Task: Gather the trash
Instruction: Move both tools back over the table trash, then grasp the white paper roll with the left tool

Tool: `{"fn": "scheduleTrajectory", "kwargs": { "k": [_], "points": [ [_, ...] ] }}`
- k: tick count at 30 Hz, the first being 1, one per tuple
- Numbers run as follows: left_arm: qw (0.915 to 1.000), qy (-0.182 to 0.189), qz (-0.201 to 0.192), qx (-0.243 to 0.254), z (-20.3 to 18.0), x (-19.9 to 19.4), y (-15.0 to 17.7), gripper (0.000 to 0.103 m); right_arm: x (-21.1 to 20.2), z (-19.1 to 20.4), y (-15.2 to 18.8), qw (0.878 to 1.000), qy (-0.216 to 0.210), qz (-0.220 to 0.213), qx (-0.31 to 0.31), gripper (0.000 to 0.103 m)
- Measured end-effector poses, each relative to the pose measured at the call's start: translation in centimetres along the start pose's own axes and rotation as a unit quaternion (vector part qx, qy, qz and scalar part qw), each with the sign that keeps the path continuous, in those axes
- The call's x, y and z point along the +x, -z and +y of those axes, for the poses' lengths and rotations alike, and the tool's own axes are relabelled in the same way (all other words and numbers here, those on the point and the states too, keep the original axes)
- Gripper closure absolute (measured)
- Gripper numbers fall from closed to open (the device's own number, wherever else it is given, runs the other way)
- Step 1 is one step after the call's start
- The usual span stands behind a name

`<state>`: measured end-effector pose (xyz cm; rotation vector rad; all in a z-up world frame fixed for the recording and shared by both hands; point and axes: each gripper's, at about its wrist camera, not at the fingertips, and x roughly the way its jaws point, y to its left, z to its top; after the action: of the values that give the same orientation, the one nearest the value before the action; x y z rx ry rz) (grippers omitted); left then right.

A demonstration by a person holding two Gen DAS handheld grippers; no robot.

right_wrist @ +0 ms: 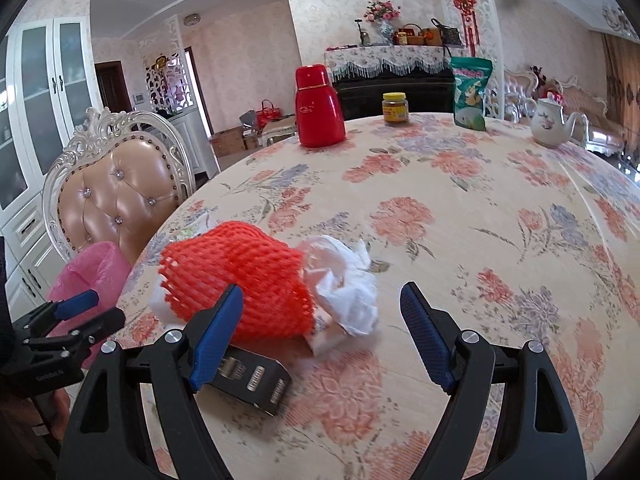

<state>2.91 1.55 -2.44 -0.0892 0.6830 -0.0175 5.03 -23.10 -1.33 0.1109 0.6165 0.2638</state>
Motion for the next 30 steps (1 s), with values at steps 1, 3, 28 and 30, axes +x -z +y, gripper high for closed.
{"fn": "scheduleTrajectory", "kwargs": {
  "k": [1, 3, 28, 30],
  "points": [
    [1.0000, 0.000, 0.005, 0.000, -0.4, 0.4, 0.2, 0.020, 0.0, -0.2, 0.1, 1.000, 0.000, 0.001, 0.001, 0.026],
    [0.9999, 0.000, 0.012, 0.003, -1.0, 0.8, 0.4, 0.020, 0.0, -0.6, 0.2, 1.000, -0.002, 0.003, 0.005, 0.026],
    [0.9951, -0.005, 0.098, 0.007, -2.9, 5.0, 2.3, 0.047, 0.0, -2.7, 0.9, 1.000, -0.011, 0.008, 0.021, 0.023],
    [0.9947, -0.005, 0.102, 0.009, -2.9, 5.1, 2.4, 0.053, 0.0, -2.7, 0.9, 1.000, -0.011, 0.010, 0.021, 0.023]
  ]
}}
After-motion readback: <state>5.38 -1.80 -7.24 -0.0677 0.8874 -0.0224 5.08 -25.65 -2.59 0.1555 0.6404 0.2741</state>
